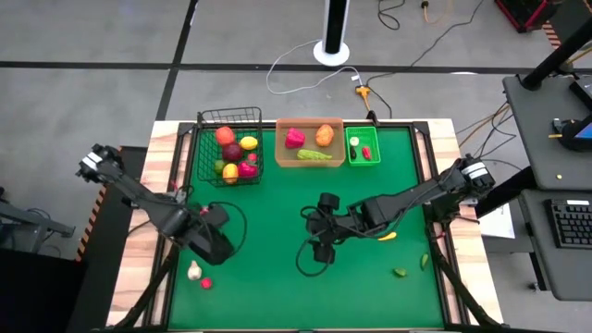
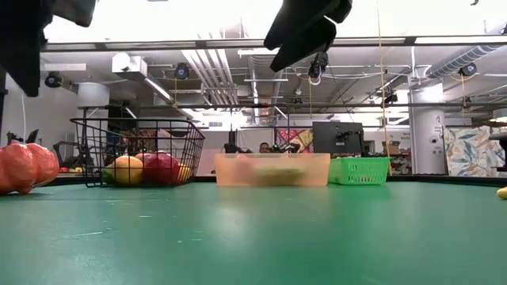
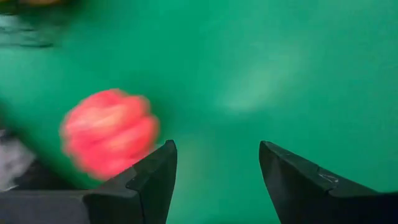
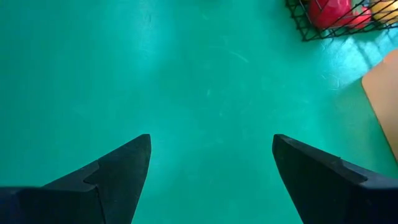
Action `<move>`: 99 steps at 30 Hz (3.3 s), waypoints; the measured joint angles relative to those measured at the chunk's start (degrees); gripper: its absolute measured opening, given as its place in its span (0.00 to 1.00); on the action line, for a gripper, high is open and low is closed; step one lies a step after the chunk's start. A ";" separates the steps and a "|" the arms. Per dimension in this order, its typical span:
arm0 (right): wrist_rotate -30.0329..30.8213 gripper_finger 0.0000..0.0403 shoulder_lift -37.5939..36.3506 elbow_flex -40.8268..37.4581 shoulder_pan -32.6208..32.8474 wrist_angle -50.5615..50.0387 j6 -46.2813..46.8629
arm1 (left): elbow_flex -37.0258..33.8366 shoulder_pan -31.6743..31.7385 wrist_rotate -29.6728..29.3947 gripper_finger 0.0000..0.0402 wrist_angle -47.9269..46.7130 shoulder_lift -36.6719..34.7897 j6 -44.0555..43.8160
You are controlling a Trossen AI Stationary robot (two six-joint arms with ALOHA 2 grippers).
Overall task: Sort produce into baskets
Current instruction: Put the yellow corn into the green basket
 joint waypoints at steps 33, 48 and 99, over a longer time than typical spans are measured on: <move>-14.51 0.81 -3.23 -10.16 4.18 -46.17 12.22 | 3.41 -0.15 -8.20 0.52 -5.53 7.14 0.11; -19.35 0.81 -3.08 -24.74 4.02 -34.84 8.46 | 3.66 -0.13 -10.88 0.52 -4.12 7.14 2.30; -19.32 0.81 -2.99 -29.70 3.10 -26.08 13.38 | 6.00 -5.01 -19.93 0.52 -1.26 7.09 5.69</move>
